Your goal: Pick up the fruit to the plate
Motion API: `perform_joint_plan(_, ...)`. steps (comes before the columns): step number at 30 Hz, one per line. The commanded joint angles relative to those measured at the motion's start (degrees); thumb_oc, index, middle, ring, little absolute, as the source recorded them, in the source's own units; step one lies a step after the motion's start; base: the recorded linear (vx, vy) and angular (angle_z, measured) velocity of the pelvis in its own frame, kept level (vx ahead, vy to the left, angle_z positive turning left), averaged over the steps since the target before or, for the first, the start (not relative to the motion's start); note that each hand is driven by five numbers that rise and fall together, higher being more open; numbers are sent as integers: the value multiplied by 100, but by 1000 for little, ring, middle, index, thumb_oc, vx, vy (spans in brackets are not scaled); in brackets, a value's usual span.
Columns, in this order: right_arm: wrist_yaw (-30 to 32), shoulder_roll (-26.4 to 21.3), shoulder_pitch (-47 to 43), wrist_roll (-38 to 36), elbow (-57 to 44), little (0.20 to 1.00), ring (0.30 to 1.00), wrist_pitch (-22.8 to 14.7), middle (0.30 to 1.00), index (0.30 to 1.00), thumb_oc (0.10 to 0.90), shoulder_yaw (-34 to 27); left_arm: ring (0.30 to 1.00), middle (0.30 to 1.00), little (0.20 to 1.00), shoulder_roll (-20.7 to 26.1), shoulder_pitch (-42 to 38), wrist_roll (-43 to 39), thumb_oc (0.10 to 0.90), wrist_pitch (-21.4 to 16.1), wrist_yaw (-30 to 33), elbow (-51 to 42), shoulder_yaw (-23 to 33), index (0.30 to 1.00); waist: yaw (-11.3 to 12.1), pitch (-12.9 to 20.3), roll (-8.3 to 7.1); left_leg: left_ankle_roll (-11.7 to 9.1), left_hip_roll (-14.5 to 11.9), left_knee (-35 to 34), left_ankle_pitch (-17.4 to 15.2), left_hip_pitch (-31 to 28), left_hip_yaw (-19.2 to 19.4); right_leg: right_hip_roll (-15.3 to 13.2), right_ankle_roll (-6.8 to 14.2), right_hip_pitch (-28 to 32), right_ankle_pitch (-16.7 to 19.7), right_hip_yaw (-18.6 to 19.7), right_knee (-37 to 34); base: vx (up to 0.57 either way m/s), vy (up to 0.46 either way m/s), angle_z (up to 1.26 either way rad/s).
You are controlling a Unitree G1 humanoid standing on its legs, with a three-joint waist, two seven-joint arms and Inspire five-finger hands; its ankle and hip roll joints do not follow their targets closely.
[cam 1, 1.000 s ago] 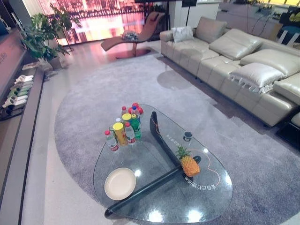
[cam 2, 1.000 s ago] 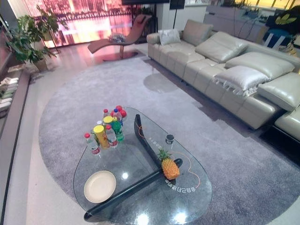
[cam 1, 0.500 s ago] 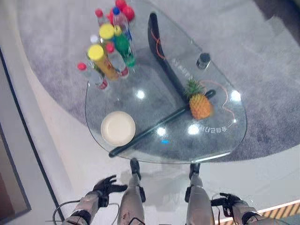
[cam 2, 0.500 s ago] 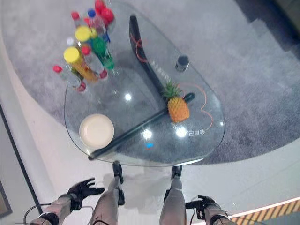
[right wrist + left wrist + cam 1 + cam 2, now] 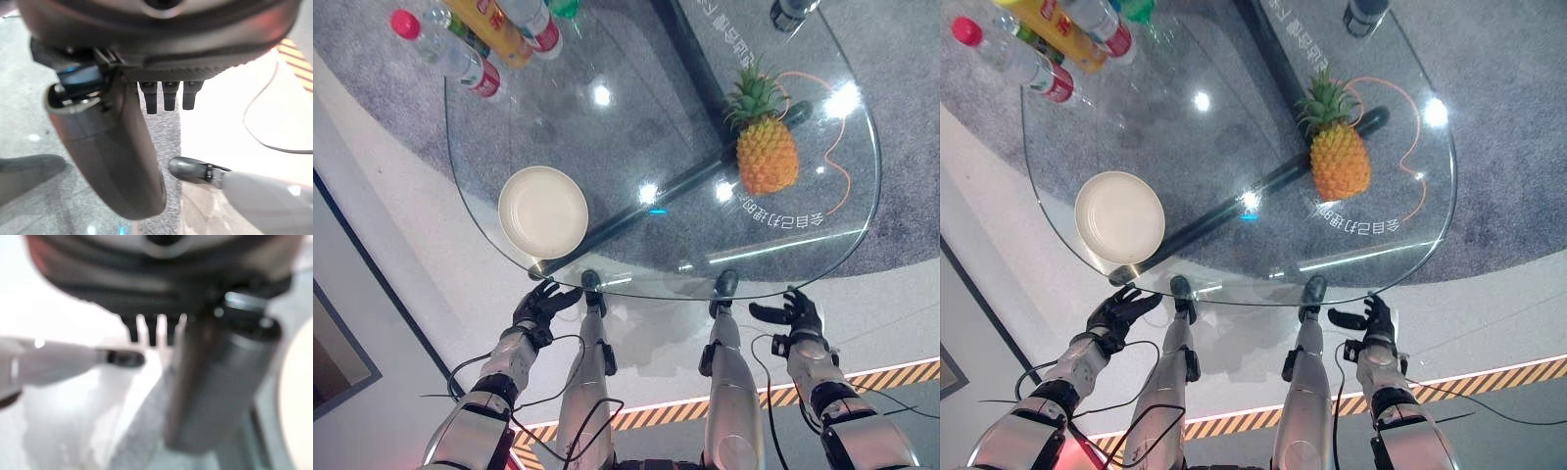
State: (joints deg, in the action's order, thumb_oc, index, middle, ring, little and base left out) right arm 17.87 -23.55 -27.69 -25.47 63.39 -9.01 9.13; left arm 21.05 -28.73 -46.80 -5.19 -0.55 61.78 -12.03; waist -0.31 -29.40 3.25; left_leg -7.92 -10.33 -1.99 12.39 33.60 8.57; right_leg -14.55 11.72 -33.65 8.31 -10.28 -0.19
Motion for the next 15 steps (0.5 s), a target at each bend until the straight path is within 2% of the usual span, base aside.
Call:
perform_joint_plan(1, 384, -383, 221, -227, -62, 900, 900, -332, 900, 900, 800, -10, 900, 900, 900, 342, 6, -33, 800, -186, 162, 197, 205, 900, -113, -39, -101, -138, 53, 979, -513, 764, -481, -138, 10, -1002, -2, 140, 1095, -40, -30, 9)
perform_joint_plan(5, 696, -396, 191, -119, -283, 900, 900, -456, 900, 900, 800, 47, 900, 900, 900, 272, 130, -71, 800, -267, 352, -2, 125, 900, -128, -39, -82, -130, 84, 1187, -583, 978, -549, -33, -24, -1263, -50, 233, 1307, -17, -1, 7)
perform_joint_plan(15, 713, -477, 6, -166, -172, 900, 900, -656, 900, 900, 800, 102, 900, 900, 900, 266, 105, 37, 800, -299, 506, 141, 63, 900, -102, -39, -93, -116, 88, 1212, -578, 1100, -627, -4, -36, -1416, 12, 239, 1348, -3, -2, -1)
